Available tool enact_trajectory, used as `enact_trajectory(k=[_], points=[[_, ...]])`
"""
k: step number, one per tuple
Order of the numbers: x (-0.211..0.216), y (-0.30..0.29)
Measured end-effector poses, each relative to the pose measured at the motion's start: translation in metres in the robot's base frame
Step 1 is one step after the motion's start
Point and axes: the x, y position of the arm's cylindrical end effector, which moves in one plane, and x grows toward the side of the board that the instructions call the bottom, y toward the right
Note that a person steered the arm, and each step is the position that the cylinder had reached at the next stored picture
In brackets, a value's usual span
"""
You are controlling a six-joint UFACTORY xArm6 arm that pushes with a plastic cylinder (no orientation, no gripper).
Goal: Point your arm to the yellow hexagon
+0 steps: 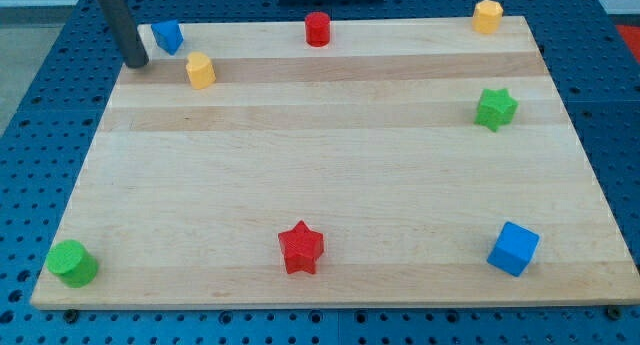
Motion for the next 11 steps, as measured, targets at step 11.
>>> enact_trajectory(k=[11], points=[[-0.014, 0.443]])
